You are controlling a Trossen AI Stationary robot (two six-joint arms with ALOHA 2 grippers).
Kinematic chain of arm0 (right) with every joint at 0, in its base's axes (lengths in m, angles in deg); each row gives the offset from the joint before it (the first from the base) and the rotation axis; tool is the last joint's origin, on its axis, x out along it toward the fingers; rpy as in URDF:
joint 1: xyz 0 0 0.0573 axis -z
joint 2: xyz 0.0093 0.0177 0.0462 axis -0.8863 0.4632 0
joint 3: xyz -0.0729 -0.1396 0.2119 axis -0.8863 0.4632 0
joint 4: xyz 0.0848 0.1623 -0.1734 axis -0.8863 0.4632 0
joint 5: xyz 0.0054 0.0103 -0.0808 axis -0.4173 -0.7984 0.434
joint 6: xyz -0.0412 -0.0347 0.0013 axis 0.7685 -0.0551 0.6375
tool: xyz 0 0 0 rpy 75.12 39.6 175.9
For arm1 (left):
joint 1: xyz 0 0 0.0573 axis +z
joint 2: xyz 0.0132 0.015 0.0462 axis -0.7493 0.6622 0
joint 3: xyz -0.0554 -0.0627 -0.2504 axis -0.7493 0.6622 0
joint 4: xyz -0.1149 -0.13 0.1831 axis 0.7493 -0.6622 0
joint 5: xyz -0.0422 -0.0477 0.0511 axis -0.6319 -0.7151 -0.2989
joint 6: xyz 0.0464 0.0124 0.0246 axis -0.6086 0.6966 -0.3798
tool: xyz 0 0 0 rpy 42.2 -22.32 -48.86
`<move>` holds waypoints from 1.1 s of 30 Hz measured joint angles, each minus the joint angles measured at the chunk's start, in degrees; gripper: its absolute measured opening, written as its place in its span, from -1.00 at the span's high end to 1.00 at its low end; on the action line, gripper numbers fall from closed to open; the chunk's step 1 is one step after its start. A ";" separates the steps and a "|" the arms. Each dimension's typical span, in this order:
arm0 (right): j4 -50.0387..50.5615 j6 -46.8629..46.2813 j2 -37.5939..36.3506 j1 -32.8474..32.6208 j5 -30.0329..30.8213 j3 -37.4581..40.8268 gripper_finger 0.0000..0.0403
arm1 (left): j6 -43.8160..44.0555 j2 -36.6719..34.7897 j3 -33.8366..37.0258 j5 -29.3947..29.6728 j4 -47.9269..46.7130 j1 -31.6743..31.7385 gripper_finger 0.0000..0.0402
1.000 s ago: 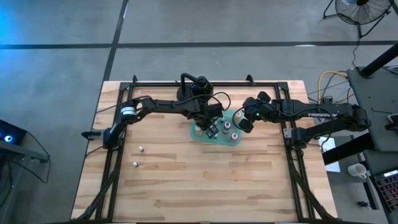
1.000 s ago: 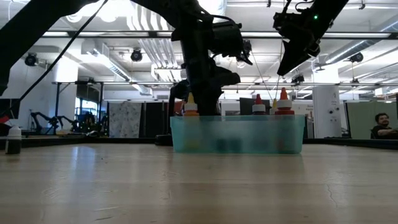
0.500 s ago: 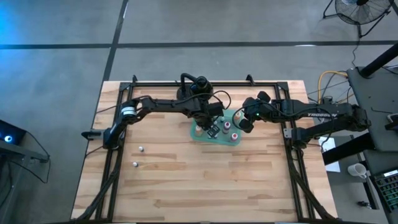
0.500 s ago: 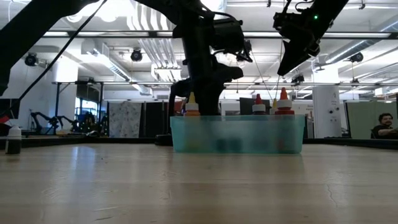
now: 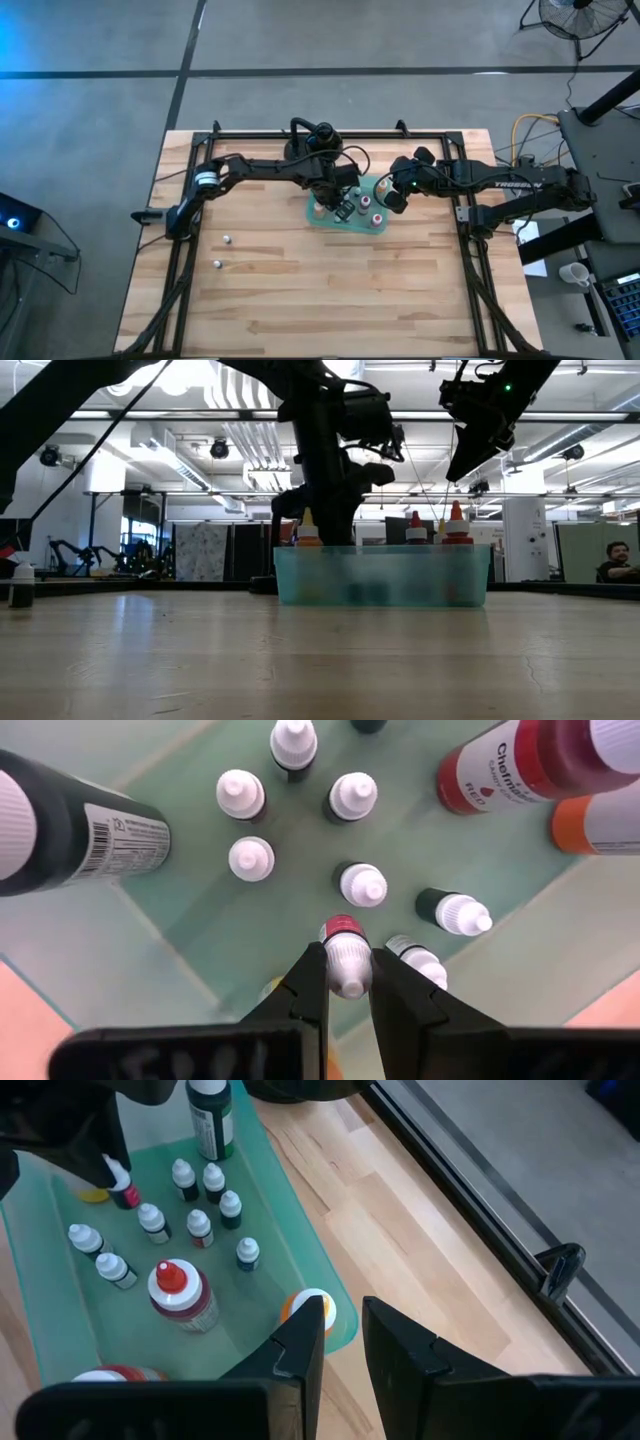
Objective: Pick & Place food coloring
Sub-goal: Put the pink food coloring bottle into the bin
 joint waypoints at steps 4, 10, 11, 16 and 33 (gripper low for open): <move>0.01 0.06 -0.01 0.00 0.00 0.00 0.68 | 0.09 0.09 0.00 0.02 -0.01 0.25 0.86; 0.02 0.02 0.00 0.00 0.00 0.00 0.68 | 0.13 0.17 0.18 0.19 -1.33 0.48 0.86; 0.02 0.02 0.00 0.00 0.00 0.00 0.68 | 0.14 0.17 0.24 0.33 -1.40 0.50 0.86; 0.05 0.20 0.00 0.00 0.00 0.00 0.68 | 0.73 0.22 0.26 0.52 -1.31 0.52 0.86; 0.74 0.63 0.00 0.02 0.00 0.00 0.68 | 1.35 0.23 -0.91 0.50 -0.17 1.77 0.86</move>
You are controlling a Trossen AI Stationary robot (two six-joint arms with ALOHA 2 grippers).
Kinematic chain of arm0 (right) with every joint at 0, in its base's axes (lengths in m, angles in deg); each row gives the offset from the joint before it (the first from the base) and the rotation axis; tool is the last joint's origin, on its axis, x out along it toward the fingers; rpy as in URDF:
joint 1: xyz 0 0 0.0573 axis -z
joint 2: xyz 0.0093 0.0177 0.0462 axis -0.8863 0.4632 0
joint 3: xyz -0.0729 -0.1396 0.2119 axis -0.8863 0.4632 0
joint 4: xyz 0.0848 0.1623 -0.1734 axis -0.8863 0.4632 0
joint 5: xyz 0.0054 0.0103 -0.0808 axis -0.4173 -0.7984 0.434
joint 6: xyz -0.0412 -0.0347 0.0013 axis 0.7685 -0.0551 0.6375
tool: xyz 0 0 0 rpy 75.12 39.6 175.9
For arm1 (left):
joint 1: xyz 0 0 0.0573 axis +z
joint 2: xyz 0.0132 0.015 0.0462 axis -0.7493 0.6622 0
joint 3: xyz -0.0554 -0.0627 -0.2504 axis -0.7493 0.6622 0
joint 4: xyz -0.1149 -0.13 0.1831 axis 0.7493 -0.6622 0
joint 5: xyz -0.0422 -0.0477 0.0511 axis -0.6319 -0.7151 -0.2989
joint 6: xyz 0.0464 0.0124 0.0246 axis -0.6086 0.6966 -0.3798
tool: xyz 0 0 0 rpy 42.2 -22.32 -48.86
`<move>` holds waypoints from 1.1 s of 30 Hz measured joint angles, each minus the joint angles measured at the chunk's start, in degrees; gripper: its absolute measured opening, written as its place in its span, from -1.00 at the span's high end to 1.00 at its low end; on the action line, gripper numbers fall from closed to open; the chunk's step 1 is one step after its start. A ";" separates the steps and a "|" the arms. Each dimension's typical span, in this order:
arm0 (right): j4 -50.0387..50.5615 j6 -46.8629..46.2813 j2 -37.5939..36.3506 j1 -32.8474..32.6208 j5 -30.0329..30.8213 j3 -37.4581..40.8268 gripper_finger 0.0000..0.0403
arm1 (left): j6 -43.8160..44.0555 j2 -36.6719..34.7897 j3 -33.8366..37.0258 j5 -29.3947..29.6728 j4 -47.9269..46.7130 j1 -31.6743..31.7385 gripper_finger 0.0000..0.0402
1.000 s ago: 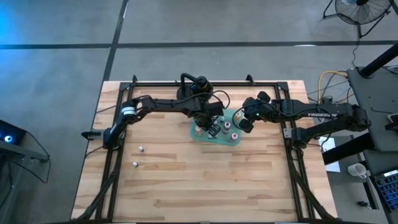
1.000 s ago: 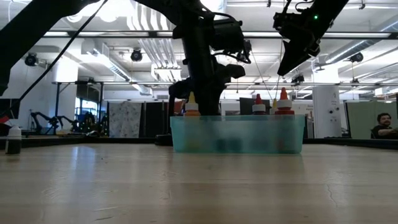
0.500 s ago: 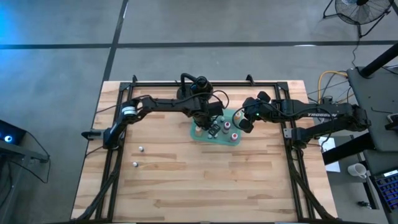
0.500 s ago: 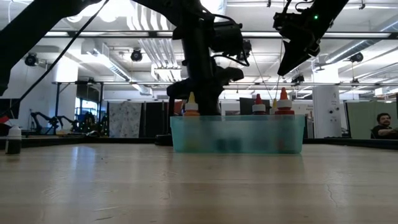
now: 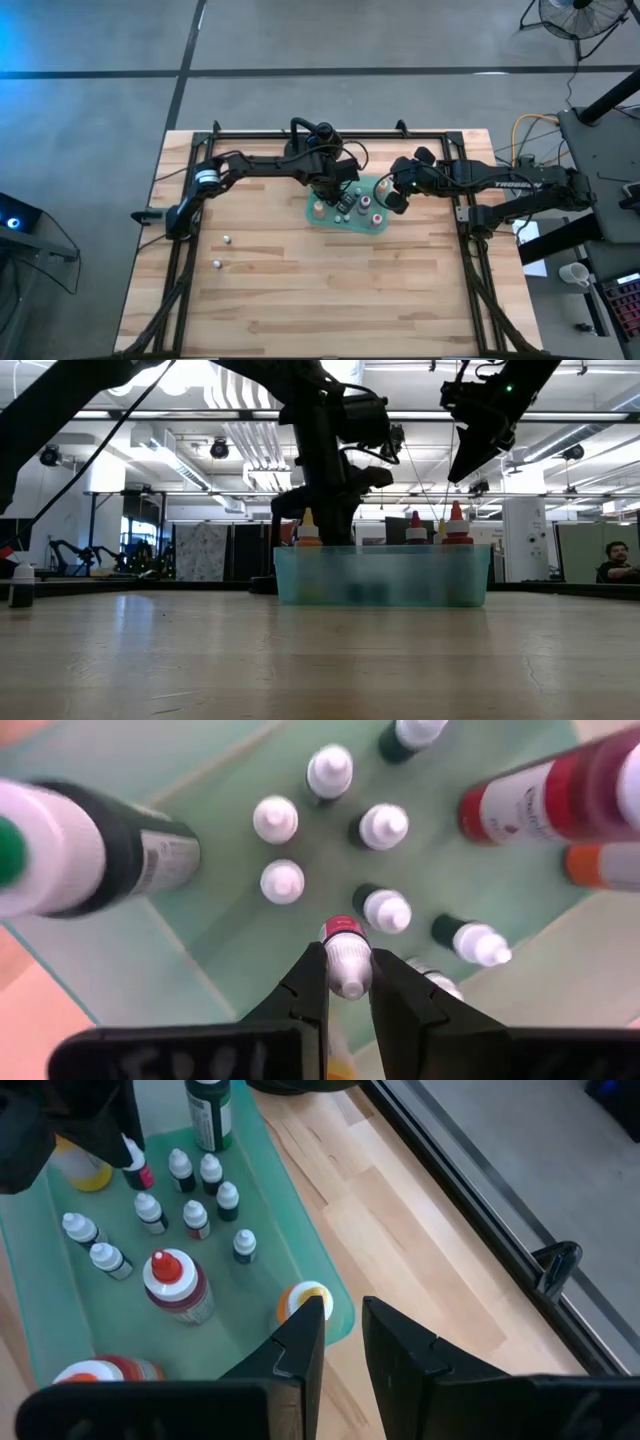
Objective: Pick & Place food coloring
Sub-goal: Put the pink food coloring bottle into the bin
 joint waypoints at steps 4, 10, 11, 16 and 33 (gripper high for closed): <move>0.83 -0.27 0.00 0.02 0.00 0.02 0.68 | -0.45 0.51 0.61 0.00 0.04 0.00 0.86; 0.93 -0.66 -0.02 0.02 0.00 0.02 0.68 | -1.24 0.71 0.95 0.08 0.04 0.48 0.86; 0.93 -0.66 0.00 0.02 0.00 0.02 0.68 | -1.30 0.71 0.95 0.48 0.02 0.52 0.86; 0.90 -0.63 0.00 -0.02 0.00 0.02 0.68 | -1.79 0.71 1.58 1.51 0.06 0.90 0.86; 0.86 -0.63 0.00 -0.02 0.00 0.02 0.68 | -1.00 0.49 7.20 0.99 1.54 1.31 0.86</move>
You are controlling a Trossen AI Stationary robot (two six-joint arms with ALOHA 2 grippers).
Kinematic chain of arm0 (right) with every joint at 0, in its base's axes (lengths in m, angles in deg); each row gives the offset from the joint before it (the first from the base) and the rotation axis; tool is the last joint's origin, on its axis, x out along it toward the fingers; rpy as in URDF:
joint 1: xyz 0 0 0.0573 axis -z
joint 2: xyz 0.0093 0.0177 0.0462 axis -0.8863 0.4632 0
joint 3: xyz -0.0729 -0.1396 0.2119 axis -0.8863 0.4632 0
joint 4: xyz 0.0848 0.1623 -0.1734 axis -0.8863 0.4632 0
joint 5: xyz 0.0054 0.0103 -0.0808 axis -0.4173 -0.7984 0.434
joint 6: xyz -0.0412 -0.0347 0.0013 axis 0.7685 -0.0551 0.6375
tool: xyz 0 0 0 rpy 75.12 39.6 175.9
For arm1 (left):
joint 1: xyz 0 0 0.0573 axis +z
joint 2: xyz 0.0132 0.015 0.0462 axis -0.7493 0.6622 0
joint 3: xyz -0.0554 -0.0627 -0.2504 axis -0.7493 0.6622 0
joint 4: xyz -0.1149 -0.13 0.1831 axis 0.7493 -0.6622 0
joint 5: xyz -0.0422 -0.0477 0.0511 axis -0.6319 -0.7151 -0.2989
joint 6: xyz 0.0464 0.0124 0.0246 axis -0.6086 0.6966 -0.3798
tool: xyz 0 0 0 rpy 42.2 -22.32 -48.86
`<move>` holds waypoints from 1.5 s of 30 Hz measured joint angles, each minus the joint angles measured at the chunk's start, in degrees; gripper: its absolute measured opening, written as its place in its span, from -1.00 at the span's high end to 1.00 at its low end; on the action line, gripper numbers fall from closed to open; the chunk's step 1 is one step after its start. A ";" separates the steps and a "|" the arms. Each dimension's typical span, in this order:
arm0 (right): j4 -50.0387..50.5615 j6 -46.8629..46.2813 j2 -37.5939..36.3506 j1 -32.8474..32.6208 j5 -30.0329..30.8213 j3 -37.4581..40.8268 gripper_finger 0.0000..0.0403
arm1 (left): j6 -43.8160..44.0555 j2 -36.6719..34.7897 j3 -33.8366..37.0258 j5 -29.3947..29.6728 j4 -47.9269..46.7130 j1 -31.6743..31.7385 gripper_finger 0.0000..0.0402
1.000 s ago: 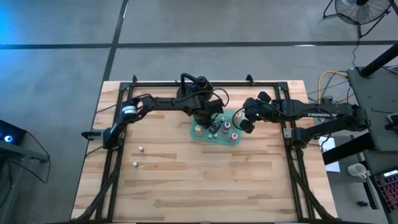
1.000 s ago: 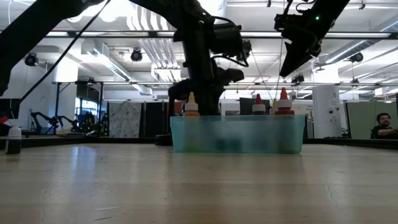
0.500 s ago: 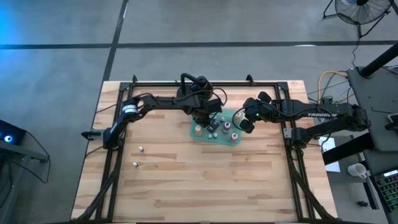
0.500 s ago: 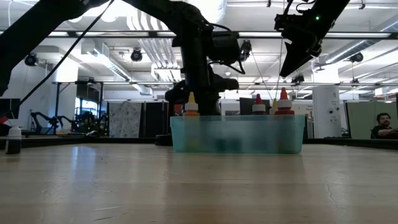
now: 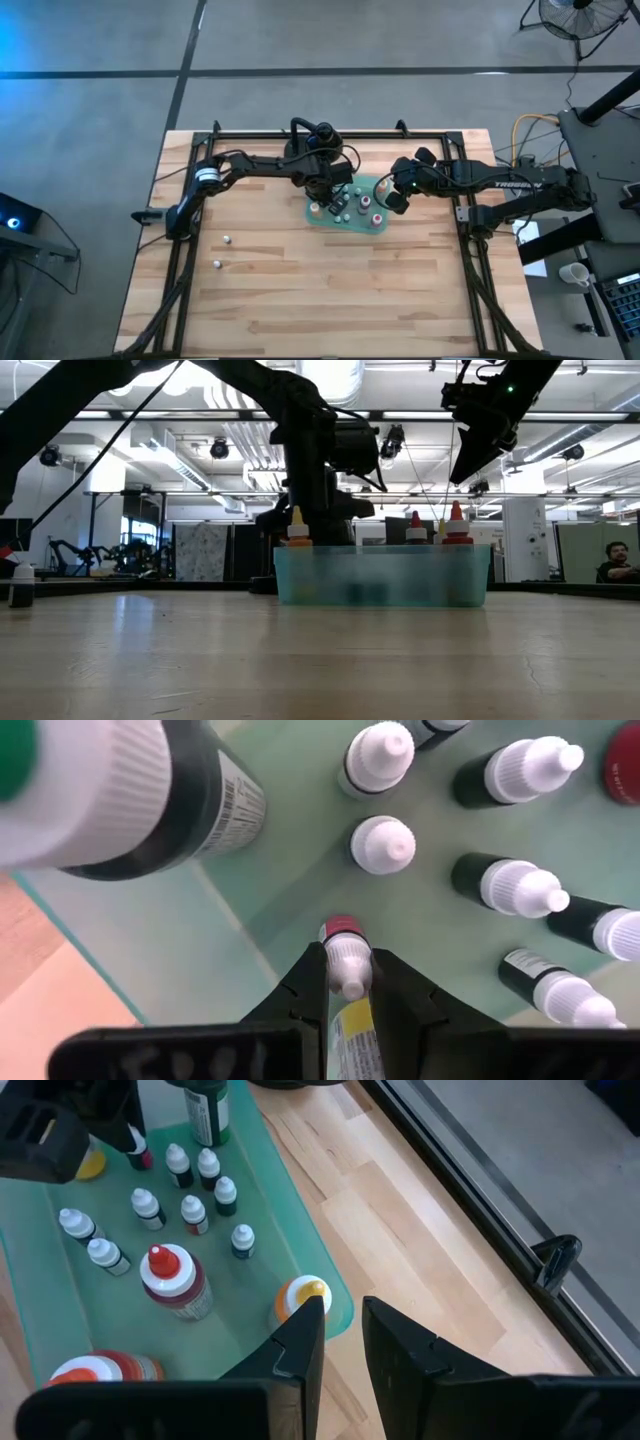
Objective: Pick & Place food coloring
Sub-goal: Put the pink food coloring bottle into the bin, then put the violet food coloring bottle into the bin
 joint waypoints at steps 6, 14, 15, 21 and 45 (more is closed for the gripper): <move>0.02 0.00 0.00 0.00 0.00 0.00 0.68 | -0.49 0.00 0.00 -0.03 1.29 0.00 0.83; 0.02 -0.02 0.00 0.00 0.00 0.00 0.68 | -0.56 0.22 0.11 -0.28 2.18 0.00 0.64; 0.02 -0.02 0.00 0.00 0.00 0.00 0.68 | -0.55 0.26 0.11 -0.39 2.15 0.01 0.62; 0.02 -0.02 0.00 0.00 0.00 0.00 0.68 | -0.45 0.21 0.03 -0.30 1.71 -0.02 0.52; -0.01 2.99 0.00 0.04 0.00 0.09 0.68 | -9.53 -10.15 -8.63 12.76 -28.13 -8.17 0.49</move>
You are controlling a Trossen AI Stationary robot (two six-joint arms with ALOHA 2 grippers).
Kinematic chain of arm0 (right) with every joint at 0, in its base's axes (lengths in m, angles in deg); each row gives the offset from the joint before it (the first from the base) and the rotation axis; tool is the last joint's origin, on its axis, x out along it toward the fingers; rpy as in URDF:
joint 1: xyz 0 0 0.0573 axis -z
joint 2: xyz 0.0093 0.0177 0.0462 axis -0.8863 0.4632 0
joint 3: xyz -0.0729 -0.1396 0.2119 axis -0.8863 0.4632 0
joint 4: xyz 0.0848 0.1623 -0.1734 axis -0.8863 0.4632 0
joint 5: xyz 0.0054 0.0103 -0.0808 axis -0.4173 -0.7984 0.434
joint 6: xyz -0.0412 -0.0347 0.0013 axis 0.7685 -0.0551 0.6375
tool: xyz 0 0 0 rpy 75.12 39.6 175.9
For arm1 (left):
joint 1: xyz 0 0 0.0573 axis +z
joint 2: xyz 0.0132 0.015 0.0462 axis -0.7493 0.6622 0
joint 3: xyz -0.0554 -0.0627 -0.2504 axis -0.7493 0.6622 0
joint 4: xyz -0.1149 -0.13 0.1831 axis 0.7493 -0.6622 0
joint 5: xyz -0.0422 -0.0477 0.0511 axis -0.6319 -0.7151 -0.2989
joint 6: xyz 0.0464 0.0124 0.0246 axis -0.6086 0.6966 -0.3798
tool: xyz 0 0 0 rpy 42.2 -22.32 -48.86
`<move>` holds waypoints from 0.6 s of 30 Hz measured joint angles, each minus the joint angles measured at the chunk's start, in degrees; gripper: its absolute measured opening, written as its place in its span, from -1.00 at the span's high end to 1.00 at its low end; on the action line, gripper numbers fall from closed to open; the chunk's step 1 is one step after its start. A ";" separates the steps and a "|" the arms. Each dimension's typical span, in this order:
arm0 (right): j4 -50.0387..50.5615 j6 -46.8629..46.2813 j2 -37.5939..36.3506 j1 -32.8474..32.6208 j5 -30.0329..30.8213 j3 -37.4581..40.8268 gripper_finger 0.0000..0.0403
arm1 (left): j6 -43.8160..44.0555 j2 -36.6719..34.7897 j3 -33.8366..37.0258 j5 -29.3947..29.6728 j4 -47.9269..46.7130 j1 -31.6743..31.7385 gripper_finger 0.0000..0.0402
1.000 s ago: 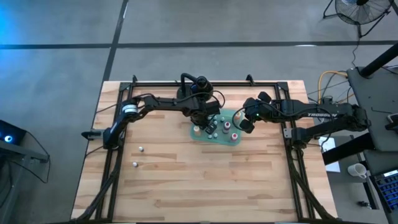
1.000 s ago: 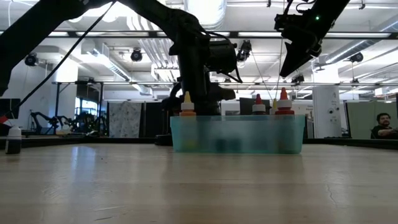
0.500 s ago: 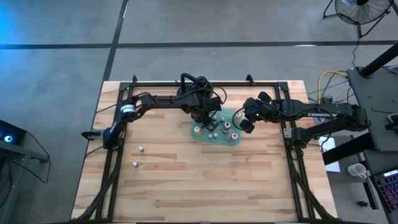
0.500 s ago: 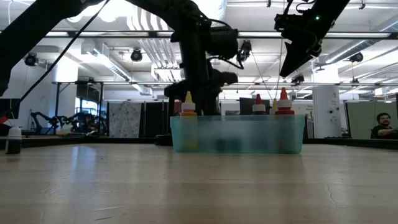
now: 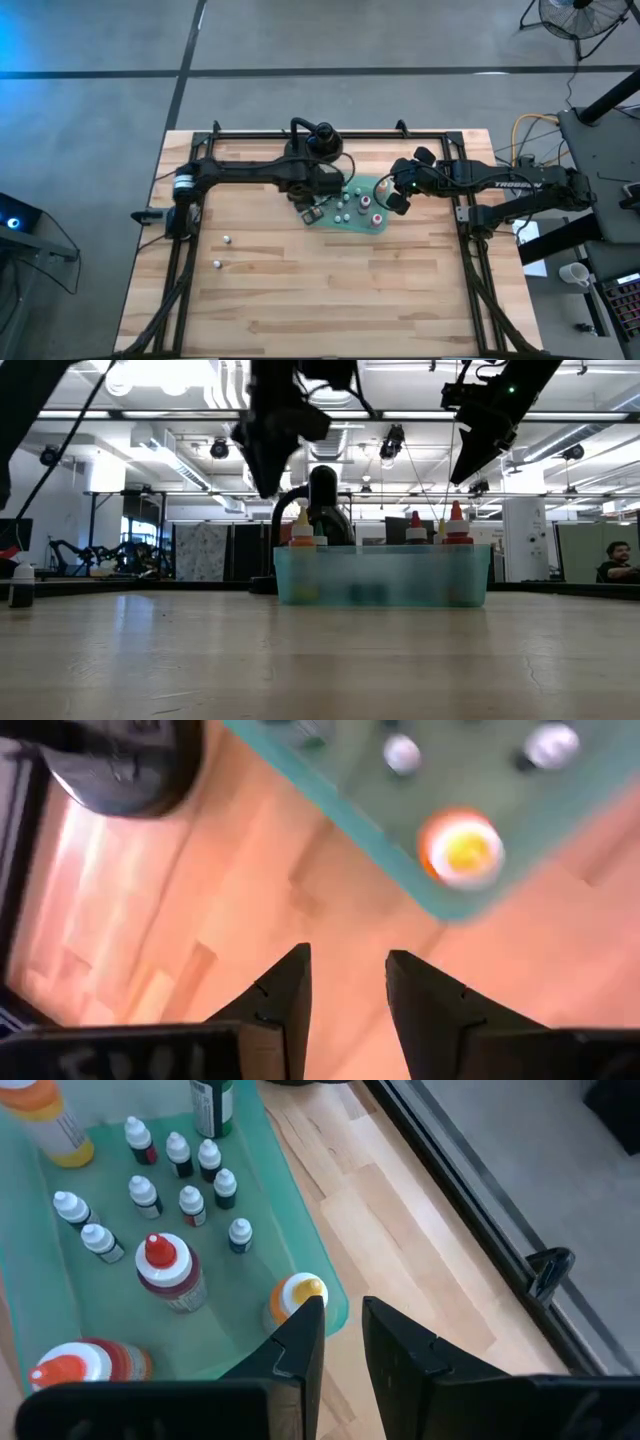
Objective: Pick & Place food coloring
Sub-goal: Put the violet food coloring bottle into the bin
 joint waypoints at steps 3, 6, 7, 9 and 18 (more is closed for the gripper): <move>-0.01 1.71 0.00 0.00 0.00 0.02 0.68 | 3.42 -4.85 4.47 -4.16 0.01 -0.91 0.49; -0.04 2.87 0.00 -0.01 0.00 0.02 0.68 | 10.78 -11.01 11.89 -5.81 -0.07 -1.19 0.48; -0.04 3.04 0.00 -0.01 0.00 0.02 0.68 | 14.30 -13.54 14.83 -5.84 0.04 -1.30 0.48; -0.04 3.30 0.00 0.00 0.00 0.02 0.68 | 23.22 -18.91 21.16 -5.82 -0.03 -1.34 0.48; -0.10 6.09 0.00 0.00 0.00 0.02 0.68 | 40.18 -41.92 48.22 -9.21 10.23 -6.80 0.48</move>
